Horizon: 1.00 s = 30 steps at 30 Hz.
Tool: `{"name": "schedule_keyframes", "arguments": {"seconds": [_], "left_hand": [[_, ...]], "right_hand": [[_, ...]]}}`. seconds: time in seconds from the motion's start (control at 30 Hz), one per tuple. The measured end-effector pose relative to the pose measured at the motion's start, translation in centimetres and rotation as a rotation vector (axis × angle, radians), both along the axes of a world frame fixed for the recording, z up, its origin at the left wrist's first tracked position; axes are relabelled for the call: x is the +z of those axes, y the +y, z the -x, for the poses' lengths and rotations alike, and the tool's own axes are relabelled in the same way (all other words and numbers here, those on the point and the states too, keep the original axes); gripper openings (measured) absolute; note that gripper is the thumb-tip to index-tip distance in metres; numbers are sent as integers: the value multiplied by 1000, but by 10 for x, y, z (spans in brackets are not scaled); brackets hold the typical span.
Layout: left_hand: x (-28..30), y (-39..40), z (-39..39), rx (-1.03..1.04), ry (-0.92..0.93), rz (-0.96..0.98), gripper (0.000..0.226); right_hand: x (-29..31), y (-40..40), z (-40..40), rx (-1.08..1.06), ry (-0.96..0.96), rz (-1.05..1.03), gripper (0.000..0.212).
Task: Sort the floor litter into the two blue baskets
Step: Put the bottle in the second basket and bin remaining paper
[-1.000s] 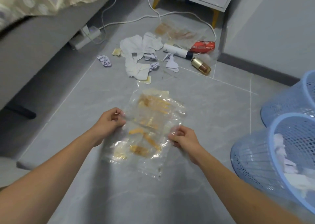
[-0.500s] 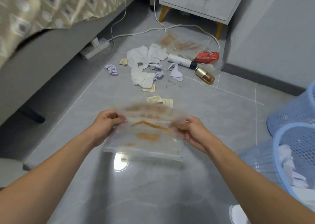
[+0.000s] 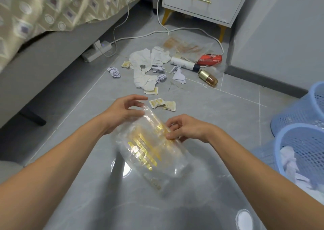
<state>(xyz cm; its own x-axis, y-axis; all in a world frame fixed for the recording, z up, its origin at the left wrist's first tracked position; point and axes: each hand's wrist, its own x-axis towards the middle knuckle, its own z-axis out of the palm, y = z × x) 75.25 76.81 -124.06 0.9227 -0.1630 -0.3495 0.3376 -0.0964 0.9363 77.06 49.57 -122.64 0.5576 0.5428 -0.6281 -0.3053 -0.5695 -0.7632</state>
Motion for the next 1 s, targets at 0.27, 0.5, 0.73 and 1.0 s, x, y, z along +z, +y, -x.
{"name": "schedule_keyframes", "arguments": {"seconds": [0.27,0.5,0.73,1.0], "left_hand": [[-5,1,8,85,196,76,61],[-7,-30,16,-20,100,12,22],[-3,-37,14,47,113,204,33],[3,-37,2,-48,30,42,27]], "right_hand": [[-3,-20,0,-416,8,-228,13],[-10,-29,3,-543,51,-308,34],[-20,-35,5,-731,269,-558,41],[-22,-39,-5,-593,-9,-363,31]]}}
